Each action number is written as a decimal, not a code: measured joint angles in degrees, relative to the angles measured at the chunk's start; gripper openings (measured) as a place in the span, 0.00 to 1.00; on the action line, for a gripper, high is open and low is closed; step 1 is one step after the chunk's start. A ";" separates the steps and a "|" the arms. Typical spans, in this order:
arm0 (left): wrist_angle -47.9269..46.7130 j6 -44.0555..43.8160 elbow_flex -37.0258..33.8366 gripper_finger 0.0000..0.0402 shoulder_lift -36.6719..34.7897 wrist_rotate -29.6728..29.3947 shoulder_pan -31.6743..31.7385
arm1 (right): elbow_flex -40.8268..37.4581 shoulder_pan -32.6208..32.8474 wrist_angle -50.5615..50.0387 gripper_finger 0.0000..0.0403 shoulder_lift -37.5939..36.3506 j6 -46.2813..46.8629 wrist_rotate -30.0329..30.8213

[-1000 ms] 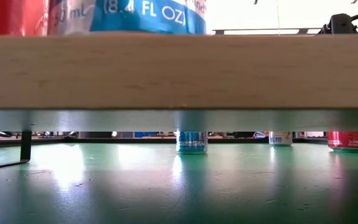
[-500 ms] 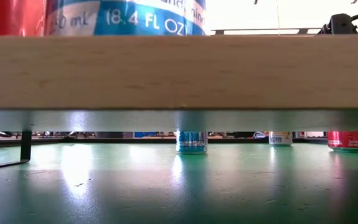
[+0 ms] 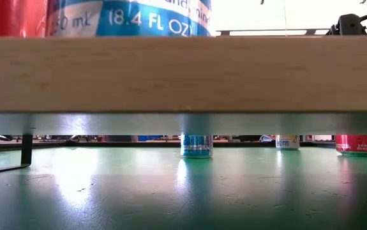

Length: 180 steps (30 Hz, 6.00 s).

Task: Place canned beverage on shelf
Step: Put the bottom red soda can on the shelf

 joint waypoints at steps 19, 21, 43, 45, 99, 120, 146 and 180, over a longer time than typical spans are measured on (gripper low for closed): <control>-15.20 21.33 -1.10 0.81 -5.46 -17.80 6.13 | 0.00 0.00 0.01 0.95 0.00 0.00 0.00; -14.78 27.59 -1.71 0.81 -7.11 -25.63 6.06 | 0.01 0.01 -0.01 0.95 0.00 0.00 -0.02; -12.65 -2.97 -54.41 0.81 -47.61 -9.16 5.33 | 0.01 0.00 -0.01 0.95 0.00 0.00 0.00; -12.00 -5.48 -57.46 0.81 -49.65 -8.28 3.59 | 0.00 0.01 -0.01 0.95 0.00 0.00 0.00; -12.03 -48.67 -42.02 0.80 -32.82 0.85 -16.16 | 0.00 0.01 0.00 0.95 0.00 0.00 0.00; -14.46 -48.86 -37.27 0.81 -22.21 -1.03 -22.08 | 0.00 0.00 0.01 0.95 0.00 0.00 0.02; 4.18 -47.23 -64.18 0.80 -42.72 -5.50 -21.45 | 0.01 0.00 -0.01 0.95 0.00 0.00 0.00; 7.05 -48.80 -57.54 0.78 -35.08 -3.40 -21.26 | 0.00 0.00 -0.01 0.95 0.00 0.00 0.01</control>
